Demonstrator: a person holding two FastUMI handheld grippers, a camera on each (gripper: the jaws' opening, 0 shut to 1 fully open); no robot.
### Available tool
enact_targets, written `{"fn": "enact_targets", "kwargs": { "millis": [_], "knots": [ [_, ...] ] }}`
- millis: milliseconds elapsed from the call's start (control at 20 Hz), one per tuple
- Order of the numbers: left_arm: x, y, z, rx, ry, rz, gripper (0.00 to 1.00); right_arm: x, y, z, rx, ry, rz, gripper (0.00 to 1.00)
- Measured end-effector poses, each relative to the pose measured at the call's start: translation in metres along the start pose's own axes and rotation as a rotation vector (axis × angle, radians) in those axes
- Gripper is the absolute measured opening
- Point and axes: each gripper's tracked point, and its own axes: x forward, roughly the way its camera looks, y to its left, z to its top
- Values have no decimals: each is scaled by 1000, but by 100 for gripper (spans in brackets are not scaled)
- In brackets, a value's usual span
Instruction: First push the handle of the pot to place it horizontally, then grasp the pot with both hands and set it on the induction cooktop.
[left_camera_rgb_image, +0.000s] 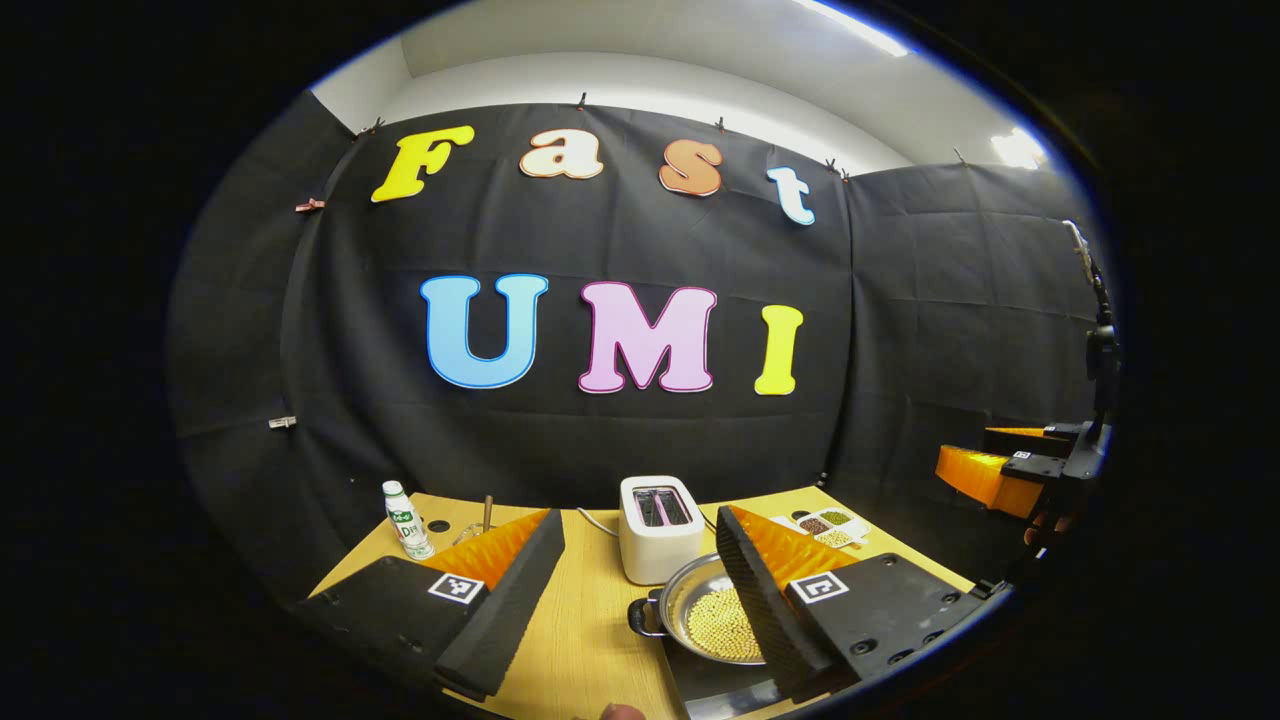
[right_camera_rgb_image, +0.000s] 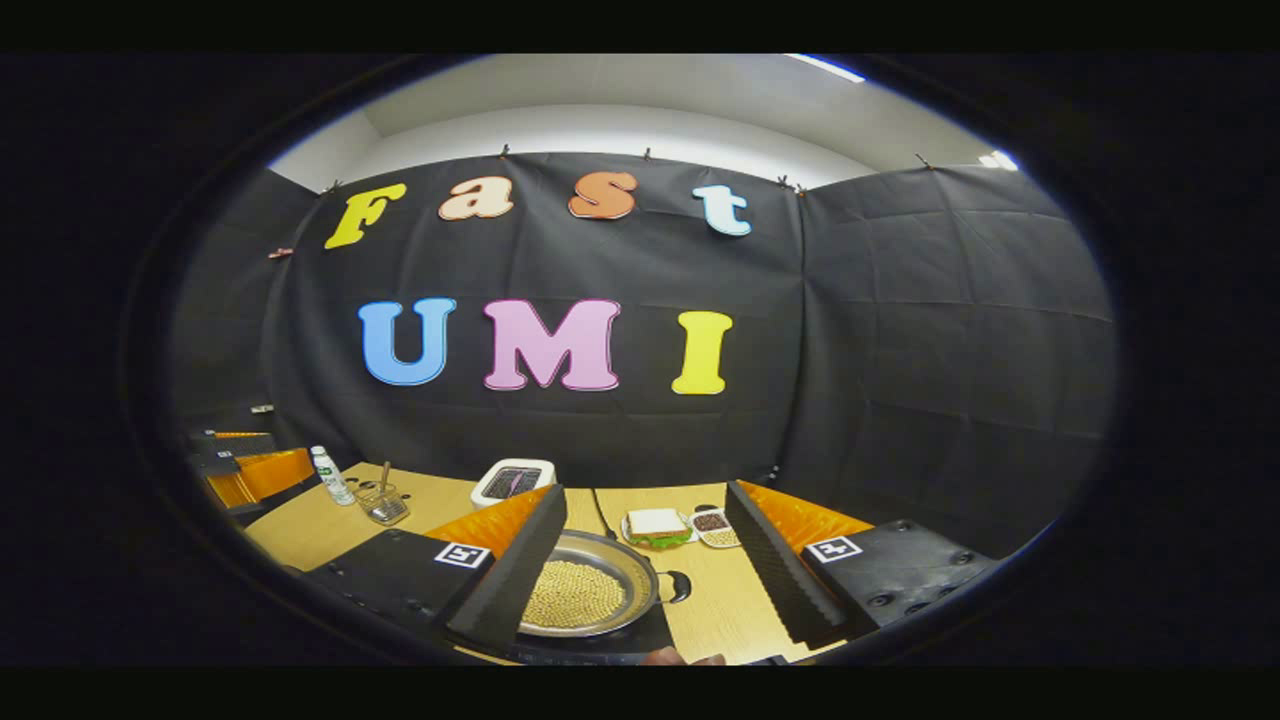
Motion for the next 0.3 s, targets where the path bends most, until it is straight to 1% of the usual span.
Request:
{"fn": "enact_targets", "kwargs": {
  "millis": [50,100,300],
  "knots": [
    [-1,0,0,1,2,0,95,0,-1,0,1,0,-2,98],
    [0,-1,-1,1,4,0,98,0,-2,0,2,0,-3,99],
    [0,-2,-2,1,8,-2,98,-2,-6,-1,5,3,-12,98]
  ]
}}
